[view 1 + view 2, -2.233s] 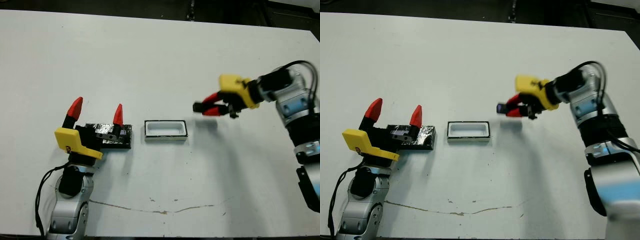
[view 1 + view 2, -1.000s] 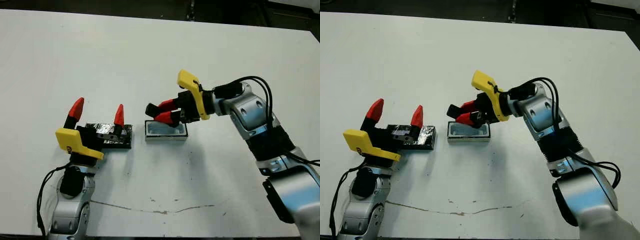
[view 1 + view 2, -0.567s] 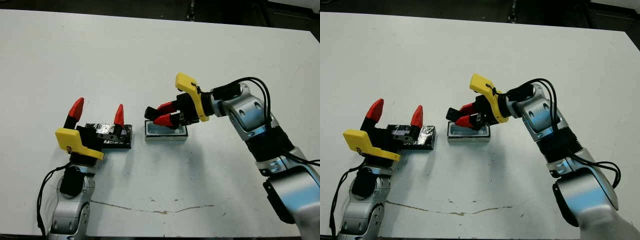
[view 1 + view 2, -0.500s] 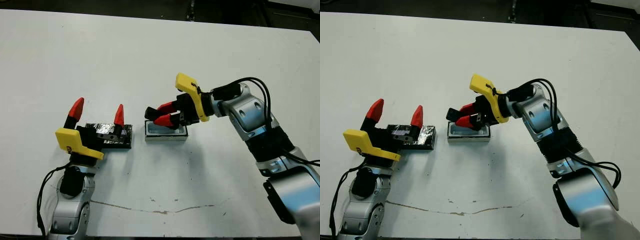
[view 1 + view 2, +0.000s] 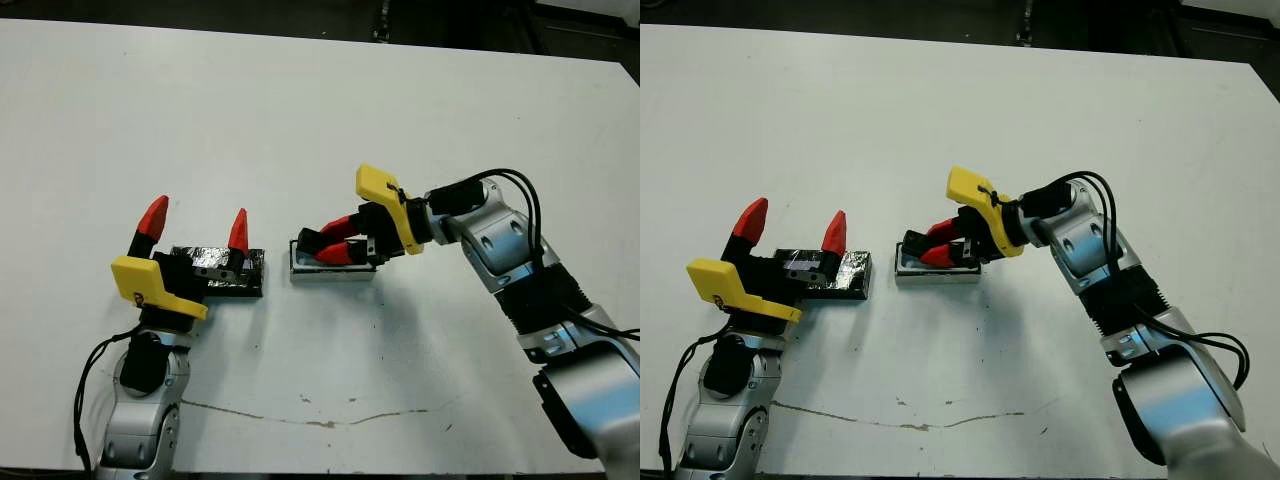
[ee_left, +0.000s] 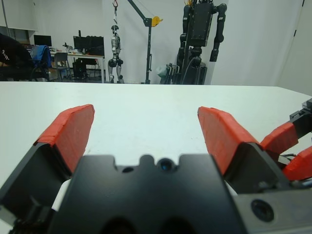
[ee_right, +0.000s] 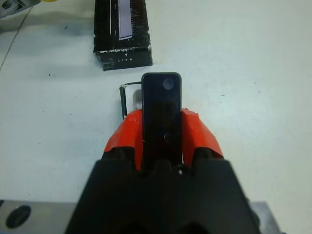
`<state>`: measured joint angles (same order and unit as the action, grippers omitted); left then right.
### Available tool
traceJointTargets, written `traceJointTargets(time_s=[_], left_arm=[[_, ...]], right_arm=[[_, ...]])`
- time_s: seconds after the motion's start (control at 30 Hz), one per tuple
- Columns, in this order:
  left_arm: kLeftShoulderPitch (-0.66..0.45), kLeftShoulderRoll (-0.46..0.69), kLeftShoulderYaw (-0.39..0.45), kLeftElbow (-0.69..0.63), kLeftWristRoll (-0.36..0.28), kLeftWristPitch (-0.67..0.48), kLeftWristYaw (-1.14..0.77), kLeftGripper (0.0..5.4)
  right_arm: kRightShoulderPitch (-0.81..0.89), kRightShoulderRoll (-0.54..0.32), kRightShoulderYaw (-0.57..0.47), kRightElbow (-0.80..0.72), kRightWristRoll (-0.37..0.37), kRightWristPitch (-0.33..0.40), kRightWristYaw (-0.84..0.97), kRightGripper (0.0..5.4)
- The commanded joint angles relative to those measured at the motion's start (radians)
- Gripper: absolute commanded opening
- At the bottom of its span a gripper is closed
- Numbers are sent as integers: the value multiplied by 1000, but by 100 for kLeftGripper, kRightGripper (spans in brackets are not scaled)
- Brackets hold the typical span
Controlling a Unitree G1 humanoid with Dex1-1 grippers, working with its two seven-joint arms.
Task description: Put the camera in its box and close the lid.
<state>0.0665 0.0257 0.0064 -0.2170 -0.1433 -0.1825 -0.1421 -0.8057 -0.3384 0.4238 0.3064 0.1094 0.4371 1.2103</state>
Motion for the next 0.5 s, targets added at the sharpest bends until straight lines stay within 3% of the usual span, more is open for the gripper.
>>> traceJointTargets(time_s=[0.03, 0.5], left_arm=[[17, 2, -2, -8, 0, 18, 1, 540], [16, 2, -2, -3, 8, 11, 7, 540]], right_arm=[[23, -42, 5, 22, -35, -1, -7, 167], [-21, -79, 20, 165, -74, -173, 65, 167]])
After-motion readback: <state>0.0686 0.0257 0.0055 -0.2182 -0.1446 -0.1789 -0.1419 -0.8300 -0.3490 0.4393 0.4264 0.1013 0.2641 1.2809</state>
